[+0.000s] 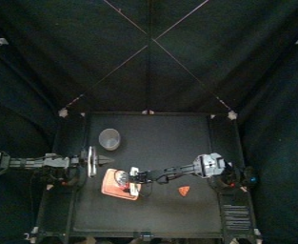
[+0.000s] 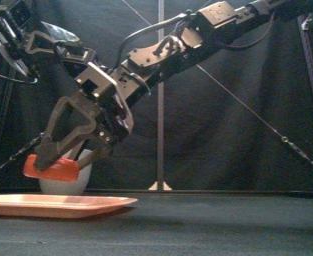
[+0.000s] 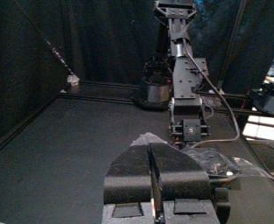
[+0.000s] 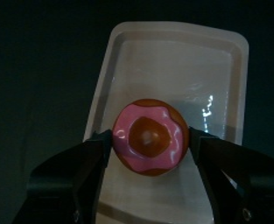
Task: Pick the donut then place it on the pink plate
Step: Drop donut on the pink plate and return to neutral
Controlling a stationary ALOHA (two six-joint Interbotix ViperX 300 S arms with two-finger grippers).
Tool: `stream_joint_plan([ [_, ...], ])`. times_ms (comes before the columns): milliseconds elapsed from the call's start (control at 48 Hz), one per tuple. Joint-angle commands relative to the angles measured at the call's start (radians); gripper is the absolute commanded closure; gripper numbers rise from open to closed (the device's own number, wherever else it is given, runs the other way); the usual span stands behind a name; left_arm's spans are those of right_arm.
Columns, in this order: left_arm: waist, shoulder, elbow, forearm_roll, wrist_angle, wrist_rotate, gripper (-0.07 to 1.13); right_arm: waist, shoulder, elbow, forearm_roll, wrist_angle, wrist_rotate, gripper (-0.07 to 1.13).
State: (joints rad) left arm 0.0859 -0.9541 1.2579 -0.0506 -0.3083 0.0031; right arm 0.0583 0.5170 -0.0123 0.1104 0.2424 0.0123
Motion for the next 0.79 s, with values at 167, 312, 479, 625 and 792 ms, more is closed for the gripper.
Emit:
stream_joint_plan([
  [167, -0.003, 0.005, -0.009, -0.002, -0.009, 0.000, 1.00, -0.003, -0.025, -0.032, 0.003, -0.002, 0.000, 0.00],
  [312, -0.003, 0.005, -0.009, -0.002, -0.009, -0.002, 1.00, -0.005, -0.026, -0.029, 0.005, -0.003, 0.006, 0.00],
  [479, -0.003, 0.005, -0.008, -0.002, -0.008, -0.002, 1.00, -0.009, -0.063, 0.014, -0.009, -0.002, 0.031, 0.00],
  [625, -0.003, 0.005, -0.002, -0.002, -0.008, -0.003, 1.00, -0.023, -0.132, 0.097, 0.000, -0.020, 0.032, 0.00],
  [792, -0.006, 0.005, 0.005, -0.002, -0.008, -0.003, 1.00, -0.037, -0.224, 0.232, 0.025, -0.080, 0.032, 0.00],
])
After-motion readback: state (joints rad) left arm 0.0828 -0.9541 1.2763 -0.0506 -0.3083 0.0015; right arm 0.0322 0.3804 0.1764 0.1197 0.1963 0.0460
